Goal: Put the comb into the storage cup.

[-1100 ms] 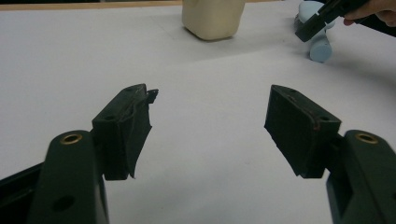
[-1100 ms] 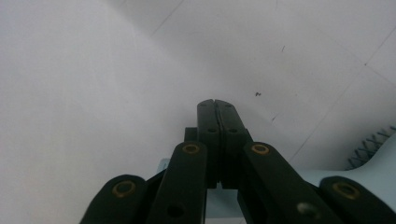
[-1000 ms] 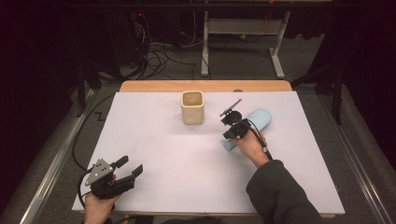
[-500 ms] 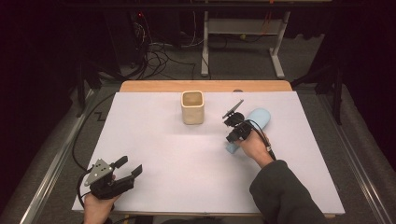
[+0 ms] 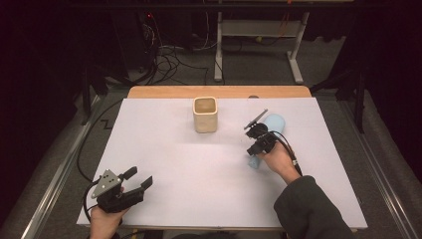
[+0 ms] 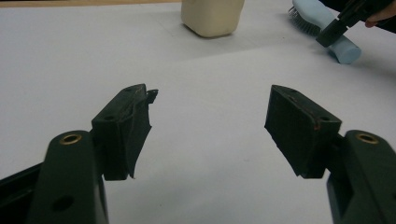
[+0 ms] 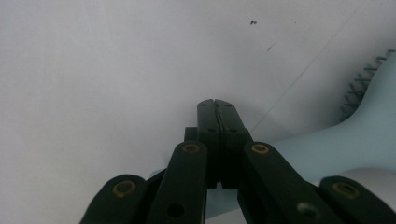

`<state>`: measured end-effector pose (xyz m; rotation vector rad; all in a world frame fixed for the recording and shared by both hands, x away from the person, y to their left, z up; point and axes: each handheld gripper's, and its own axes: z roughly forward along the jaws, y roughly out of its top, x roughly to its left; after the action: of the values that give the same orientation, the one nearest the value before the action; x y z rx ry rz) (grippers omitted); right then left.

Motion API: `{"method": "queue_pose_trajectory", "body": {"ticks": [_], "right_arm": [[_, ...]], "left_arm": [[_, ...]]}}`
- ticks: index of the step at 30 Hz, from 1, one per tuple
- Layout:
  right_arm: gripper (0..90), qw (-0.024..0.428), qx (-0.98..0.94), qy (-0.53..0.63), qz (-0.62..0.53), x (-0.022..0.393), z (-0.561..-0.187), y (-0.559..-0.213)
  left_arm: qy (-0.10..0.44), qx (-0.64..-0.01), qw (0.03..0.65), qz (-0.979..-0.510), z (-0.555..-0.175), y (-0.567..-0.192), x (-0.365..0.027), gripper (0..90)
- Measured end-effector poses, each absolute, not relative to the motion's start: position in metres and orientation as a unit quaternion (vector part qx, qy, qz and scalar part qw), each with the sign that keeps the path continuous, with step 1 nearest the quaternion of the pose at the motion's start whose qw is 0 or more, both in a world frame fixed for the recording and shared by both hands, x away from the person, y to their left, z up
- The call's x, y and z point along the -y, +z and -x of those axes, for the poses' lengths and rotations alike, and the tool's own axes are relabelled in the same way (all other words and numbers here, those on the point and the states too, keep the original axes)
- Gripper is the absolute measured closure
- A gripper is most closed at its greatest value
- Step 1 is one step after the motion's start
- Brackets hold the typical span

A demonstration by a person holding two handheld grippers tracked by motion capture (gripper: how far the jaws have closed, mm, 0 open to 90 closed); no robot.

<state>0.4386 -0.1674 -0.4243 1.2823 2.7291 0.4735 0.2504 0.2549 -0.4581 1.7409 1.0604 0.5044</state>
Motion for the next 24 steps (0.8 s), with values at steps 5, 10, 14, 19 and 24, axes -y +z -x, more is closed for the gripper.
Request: {"method": "queue_pose_trajectory", "body": {"ticks": [5, 10, 14, 19, 24], "right_arm": [[90.0, 0.045, -0.894, 0.159, -0.417, 0.176, -0.435, -0.425], [90.0, 0.048, -0.894, 0.155, -0.418, 0.181, -0.43, -0.425], [90.0, 0.051, -0.891, 0.154, -0.423, 0.19, -0.427, -0.425], [90.0, 0.053, -0.888, 0.153, -0.429, 0.199, -0.425, -0.425], [90.0, 0.058, -0.885, 0.149, -0.437, 0.207, -0.424, -0.424]], "left_arm": [[0.208, -0.439, 0.498, -0.718, -0.25, -0.458, -0.255, 31.3], [0.208, -0.438, 0.498, -0.719, -0.25, -0.458, -0.254, 31.3], [0.207, -0.438, 0.497, -0.72, -0.25, -0.458, -0.254, 31.3], [0.207, -0.439, 0.497, -0.72, -0.25, -0.458, -0.254, 31.3], [0.207, -0.439, 0.497, -0.72, -0.25, -0.458, -0.254, 31.3]]}}
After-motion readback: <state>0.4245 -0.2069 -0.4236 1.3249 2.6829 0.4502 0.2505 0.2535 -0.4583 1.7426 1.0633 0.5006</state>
